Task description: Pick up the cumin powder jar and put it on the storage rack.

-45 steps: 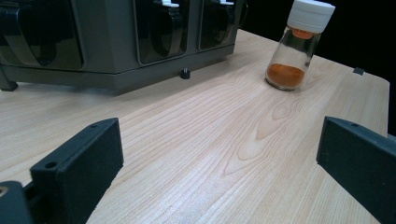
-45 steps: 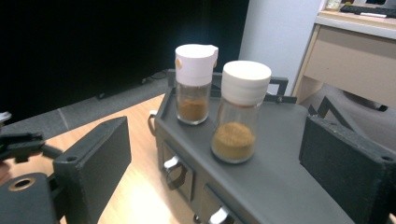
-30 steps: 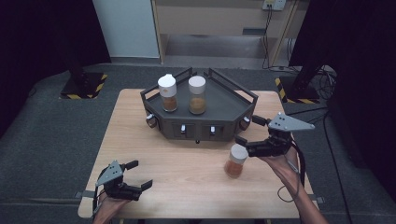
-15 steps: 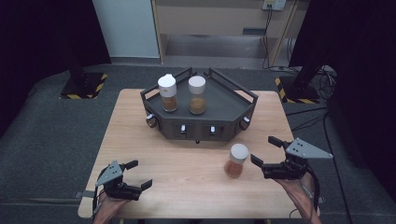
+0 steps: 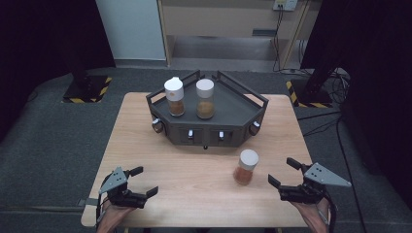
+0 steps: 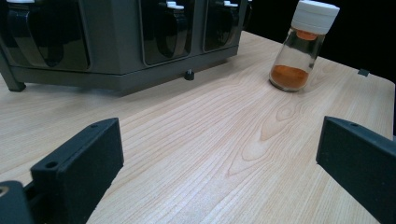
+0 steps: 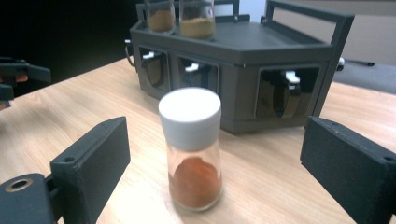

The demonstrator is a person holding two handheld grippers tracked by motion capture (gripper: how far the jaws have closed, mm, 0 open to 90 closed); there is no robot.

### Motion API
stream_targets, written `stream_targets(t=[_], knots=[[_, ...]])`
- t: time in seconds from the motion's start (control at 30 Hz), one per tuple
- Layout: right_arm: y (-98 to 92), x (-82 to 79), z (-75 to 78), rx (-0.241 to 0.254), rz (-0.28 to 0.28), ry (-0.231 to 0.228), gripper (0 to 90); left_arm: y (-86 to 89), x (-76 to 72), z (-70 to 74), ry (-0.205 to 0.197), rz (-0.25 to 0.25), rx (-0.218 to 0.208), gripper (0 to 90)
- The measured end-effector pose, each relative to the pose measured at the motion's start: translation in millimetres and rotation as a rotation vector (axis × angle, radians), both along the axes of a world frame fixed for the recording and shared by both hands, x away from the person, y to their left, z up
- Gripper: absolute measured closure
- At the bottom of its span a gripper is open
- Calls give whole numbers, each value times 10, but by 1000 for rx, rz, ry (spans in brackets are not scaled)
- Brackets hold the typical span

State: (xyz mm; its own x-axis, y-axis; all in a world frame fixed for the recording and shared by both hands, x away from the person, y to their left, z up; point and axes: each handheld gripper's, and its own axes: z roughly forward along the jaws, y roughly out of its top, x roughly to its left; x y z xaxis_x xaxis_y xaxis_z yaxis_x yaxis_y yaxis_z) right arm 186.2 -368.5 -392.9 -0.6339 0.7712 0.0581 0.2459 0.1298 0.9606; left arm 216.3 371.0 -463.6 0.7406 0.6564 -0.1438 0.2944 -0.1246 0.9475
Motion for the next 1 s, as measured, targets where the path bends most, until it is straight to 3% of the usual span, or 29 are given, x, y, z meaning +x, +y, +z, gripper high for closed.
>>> stream_targets(t=[0.63, 1.0], knots=[[-60, -38, -243, -27, 8, 30, 84, -1, -3, 2, -4, -2, 1, 0], [-64, -2, -275, -35, 32, 42, 83, 2, 2, -2, -7, -8, -1, 0]])
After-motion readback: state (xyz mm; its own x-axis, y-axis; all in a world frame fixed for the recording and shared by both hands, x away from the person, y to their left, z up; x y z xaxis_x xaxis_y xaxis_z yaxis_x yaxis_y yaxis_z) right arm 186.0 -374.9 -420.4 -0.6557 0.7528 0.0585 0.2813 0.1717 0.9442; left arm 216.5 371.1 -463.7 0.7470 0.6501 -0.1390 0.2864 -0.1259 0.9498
